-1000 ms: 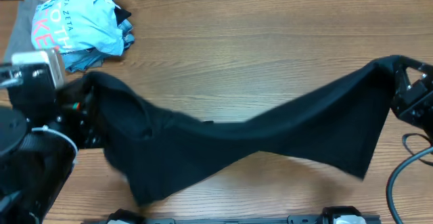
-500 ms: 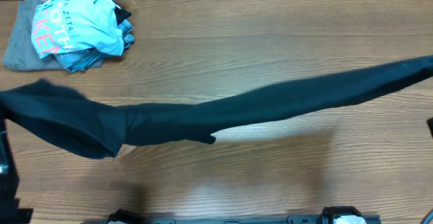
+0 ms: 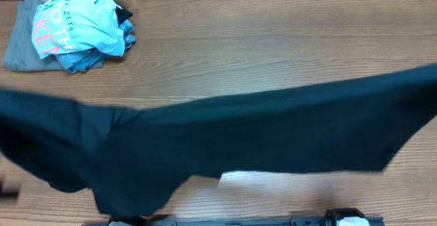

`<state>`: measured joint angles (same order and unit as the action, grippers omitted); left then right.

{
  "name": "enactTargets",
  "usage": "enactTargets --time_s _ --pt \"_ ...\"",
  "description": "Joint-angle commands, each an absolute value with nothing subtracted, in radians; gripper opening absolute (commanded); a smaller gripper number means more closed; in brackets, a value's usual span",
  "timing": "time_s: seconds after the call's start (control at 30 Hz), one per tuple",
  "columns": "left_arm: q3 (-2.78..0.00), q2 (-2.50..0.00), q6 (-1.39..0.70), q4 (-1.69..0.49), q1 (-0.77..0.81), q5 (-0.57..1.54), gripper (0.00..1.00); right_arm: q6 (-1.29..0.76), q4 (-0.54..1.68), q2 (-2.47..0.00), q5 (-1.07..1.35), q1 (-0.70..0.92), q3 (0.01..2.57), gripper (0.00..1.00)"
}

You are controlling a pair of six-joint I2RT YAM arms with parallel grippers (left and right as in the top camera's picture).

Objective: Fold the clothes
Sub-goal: 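Lift the T-shirt with both grippers and stretch it apart, then lay the T-shirt flat on the table and open both grippers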

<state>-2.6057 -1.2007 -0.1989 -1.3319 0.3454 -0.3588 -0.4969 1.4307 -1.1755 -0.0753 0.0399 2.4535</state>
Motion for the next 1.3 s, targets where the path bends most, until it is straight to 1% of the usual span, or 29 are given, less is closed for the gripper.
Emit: enactTargets --time_s 0.0,0.17,0.4,0.43,0.47,0.5,0.53,0.57,0.6,0.63,0.67,0.7,0.73,0.77,0.8,0.93,1.27 --pt "-2.575 -1.419 -0.13 -1.306 0.347 -0.475 0.04 -0.495 1.415 -1.339 -0.15 0.038 2.454 0.04" --pt "-2.575 -1.704 -0.054 -1.212 0.33 -0.515 0.04 -0.49 1.353 -1.578 -0.164 0.035 2.454 0.04" --pt "-2.575 -2.098 -0.065 -1.127 0.239 -0.513 0.04 -0.491 1.272 -1.919 -0.164 -0.007 2.454 0.04" --pt "-2.575 -2.138 -0.073 -1.118 0.231 -0.507 0.09 -0.491 1.262 -1.963 -0.157 -0.015 2.454 0.04" --pt "-2.575 -2.184 -0.081 -1.107 0.22 -0.498 0.23 -0.491 1.251 -2.008 -0.15 -0.023 2.454 0.08" --pt "-2.575 -2.225 -0.094 -1.099 0.209 -0.495 0.38 -0.491 1.243 -2.046 -0.142 -0.032 2.454 0.19" --pt "-2.575 -2.266 -0.108 -1.092 0.199 -0.492 0.41 -0.491 1.235 -2.085 -0.133 -0.041 2.454 0.31" --pt "-2.575 -2.296 -0.122 -1.087 0.192 -0.488 0.48 -0.492 1.23 -2.12 -0.126 -0.05 2.454 0.47" --pt "-2.575 -2.328 -0.133 -1.084 0.185 -0.476 0.64 -0.495 1.228 -2.145 -0.123 -0.054 2.454 0.65" --pt "-2.575 -2.37 -0.138 -1.085 0.176 -0.444 0.85 -0.495 1.228 -2.189 -0.116 -0.064 2.454 0.68" --pt "-2.575 -2.386 -0.139 -1.092 0.174 -0.422 0.86 -0.494 1.233 -2.212 -0.114 -0.069 2.454 0.68" --pt "-2.575 -2.401 -0.139 -1.102 0.172 -0.399 0.92 -0.494 1.24 -2.228 -0.114 -0.073 2.454 0.69" --pt "-2.575 -2.41 -0.139 -1.111 0.172 -0.389 0.96 -0.493 1.251 -2.242 -0.115 -0.078 2.454 0.73" --pt "-2.575 -2.414 -0.139 -1.121 0.172 -0.384 1.0 -0.494 1.263 -2.252 -0.115 -0.082 2.454 0.86" --pt "-2.575 -2.414 -0.139 -1.129 0.174 -0.379 1.0 -0.494 1.275 -2.252 -0.111 -0.087 2.454 0.96" --pt "-2.584 -2.383 -0.147 -1.19 0.186 -0.372 1.0 -0.494 1.319 -2.23 -0.111 -0.096 2.455 1.0" --pt "-2.585 -2.164 -0.166 -1.404 0.237 -0.357 1.0 -0.494 1.464 -2.062 -0.076 -0.097 2.455 1.0"
